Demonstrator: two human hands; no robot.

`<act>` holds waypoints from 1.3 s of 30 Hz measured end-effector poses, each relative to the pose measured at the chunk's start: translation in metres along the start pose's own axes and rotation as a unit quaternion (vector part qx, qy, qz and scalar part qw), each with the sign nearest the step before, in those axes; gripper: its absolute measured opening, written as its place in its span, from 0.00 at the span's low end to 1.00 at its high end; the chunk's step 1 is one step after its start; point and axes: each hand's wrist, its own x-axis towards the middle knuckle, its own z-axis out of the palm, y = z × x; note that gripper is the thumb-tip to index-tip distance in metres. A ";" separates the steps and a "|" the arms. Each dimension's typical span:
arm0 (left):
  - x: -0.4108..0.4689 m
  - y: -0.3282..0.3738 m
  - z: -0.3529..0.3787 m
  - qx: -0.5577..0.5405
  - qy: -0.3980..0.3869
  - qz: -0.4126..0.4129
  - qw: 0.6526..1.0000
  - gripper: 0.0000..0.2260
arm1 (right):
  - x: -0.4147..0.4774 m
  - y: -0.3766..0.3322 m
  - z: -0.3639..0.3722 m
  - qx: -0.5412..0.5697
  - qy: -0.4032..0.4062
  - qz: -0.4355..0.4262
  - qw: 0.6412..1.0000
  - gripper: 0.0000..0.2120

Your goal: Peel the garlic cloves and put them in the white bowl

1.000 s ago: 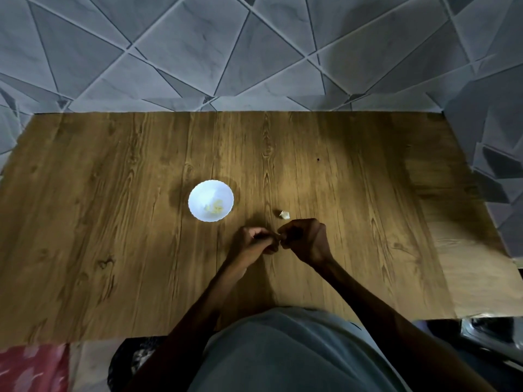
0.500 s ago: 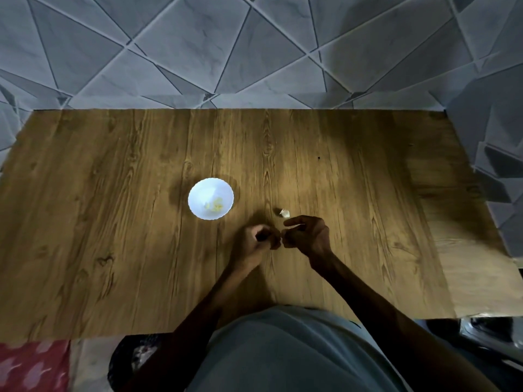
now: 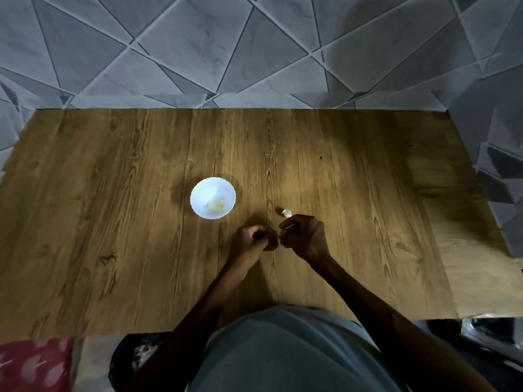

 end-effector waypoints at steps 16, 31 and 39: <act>-0.005 0.003 -0.008 -0.156 0.010 -0.046 0.987 0.06 | 0.008 0.003 0.003 -0.035 -0.014 -0.071 0.997 0.02; -0.014 0.023 -0.008 -0.427 -0.062 -0.204 0.879 0.09 | 0.003 -0.002 -0.006 0.068 -0.065 0.016 0.995 0.08; -0.008 0.015 -0.004 -0.329 -0.039 -0.156 0.931 0.07 | 0.000 -0.001 -0.007 0.182 -0.085 0.112 0.973 0.10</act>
